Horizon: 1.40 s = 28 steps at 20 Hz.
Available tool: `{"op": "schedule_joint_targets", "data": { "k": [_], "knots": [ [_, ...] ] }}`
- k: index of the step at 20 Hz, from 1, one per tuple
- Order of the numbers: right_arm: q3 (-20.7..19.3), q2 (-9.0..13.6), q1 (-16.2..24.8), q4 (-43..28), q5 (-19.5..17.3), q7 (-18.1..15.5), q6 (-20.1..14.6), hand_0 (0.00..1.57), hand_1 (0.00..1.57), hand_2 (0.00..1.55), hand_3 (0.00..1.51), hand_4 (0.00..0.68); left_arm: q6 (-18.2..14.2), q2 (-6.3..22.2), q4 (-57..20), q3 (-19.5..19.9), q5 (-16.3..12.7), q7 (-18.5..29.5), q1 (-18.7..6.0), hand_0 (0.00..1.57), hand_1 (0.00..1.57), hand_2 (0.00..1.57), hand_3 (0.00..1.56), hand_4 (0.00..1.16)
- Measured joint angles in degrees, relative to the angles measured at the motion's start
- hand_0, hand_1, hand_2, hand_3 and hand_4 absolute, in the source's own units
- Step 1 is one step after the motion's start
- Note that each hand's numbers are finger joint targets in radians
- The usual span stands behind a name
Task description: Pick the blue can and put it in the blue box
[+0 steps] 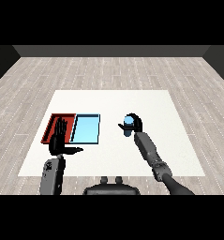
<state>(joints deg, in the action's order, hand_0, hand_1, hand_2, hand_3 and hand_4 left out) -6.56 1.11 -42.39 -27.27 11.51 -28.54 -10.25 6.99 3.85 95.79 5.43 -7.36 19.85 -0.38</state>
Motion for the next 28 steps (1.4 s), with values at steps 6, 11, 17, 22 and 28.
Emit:
{"op": "schedule_joint_targets", "data": {
  "k": [6, 11, 17, 22, 28],
  "knots": [
    [2.38, 2.14, -0.17, -7.53, -2.08, 5.00, -1.44, 1.43, 1.43, 1.45, 1.40, 0.623, -0.02, -0.71, -2.24, -2.83, 2.33, -0.97, -2.07, 0.00, 0.00, 0.00, 0.00, 0.00],
    [5.35, 3.79, 1.97, -17.01, -4.35, 8.73, -2.45, 1.43, 1.43, 1.45, 1.40, 0.617, -0.78, -2.23, -4.23, -6.56, 4.60, -2.91, -2.95, 0.00, 0.00, 0.00, 0.00, 0.00],
    [8.36, 4.73, 4.93, -28.19, -6.92, 13.85, -3.18, 1.42, 1.42, 1.45, 1.40, 0.616, -2.37, -3.31, -6.18, -10.45, 5.58, -5.47, -4.42, 0.00, 0.00, 0.00, 0.00, 0.00],
    [13.74, 2.53, 12.44, -41.99, -11.09, 19.94, -7.24, 1.43, 1.43, 1.45, 1.40, 0.616, -3.85, -3.68, -8.32, -13.88, 4.34, -5.82, -5.96, 0.00, 0.00, 0.00, 0.00, 0.00],
    [17.46, 2.36, 19.06, -53.07, -15.57, 25.28, -8.09, 1.44, 1.44, 1.45, 1.40, 0.611, -5.97, -3.81, -10.61, -16.71, 2.75, -7.60, -7.93, 0.00, 0.00, 0.00, 0.00, 0.00]
  ]
}}
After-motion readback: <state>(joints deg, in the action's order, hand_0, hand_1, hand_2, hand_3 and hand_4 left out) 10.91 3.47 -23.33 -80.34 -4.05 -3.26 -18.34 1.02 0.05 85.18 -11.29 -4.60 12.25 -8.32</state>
